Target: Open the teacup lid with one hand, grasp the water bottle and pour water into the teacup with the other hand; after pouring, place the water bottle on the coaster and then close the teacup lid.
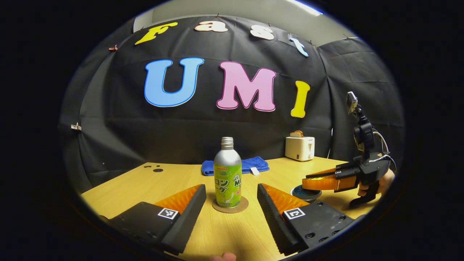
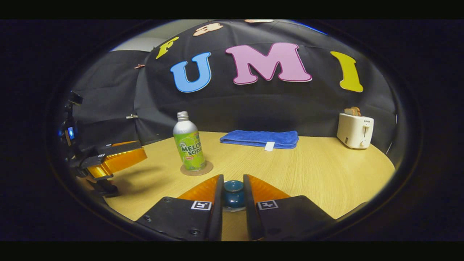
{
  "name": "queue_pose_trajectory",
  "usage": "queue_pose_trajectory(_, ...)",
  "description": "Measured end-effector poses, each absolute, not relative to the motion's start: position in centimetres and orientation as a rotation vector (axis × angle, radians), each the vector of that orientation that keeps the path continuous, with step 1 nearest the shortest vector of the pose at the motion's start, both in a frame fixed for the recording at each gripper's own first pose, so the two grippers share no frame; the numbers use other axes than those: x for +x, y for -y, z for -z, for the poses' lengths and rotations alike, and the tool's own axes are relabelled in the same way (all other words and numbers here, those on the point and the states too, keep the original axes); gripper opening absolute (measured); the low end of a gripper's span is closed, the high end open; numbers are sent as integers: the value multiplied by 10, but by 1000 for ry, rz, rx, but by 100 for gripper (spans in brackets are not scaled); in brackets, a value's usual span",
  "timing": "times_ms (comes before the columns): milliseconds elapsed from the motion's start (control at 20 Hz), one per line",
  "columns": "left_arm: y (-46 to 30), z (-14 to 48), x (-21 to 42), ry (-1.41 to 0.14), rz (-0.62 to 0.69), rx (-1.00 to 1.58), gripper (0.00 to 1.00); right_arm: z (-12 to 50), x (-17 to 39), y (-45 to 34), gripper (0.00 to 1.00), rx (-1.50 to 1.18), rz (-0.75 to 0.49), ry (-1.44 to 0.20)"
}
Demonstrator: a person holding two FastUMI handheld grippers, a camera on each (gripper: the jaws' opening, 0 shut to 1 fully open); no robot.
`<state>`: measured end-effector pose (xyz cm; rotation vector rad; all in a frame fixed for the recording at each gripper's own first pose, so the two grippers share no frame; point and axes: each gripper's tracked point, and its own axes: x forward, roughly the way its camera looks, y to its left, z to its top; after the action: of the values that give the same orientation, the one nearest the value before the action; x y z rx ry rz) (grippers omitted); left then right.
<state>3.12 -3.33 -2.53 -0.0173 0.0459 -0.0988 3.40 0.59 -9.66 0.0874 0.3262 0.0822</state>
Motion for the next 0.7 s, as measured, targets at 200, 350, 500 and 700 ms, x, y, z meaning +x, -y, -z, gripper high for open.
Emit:
queue_pose_trajectory(200,37,24,30,-50,99,-21,90,98,34,-8,31,81,-89,-327)
queue_pose_trajectory(350,37,24,31,-55,100,-22,90,100,31,-15,31,75,-111,-336)
queue_pose_trajectory(500,36,23,31,-53,95,-24,90,103,31,-15,32,50,-109,-341)
queue_pose_trajectory(700,34,21,30,-51,89,-23,90,105,31,-14,31,52,-105,-349)
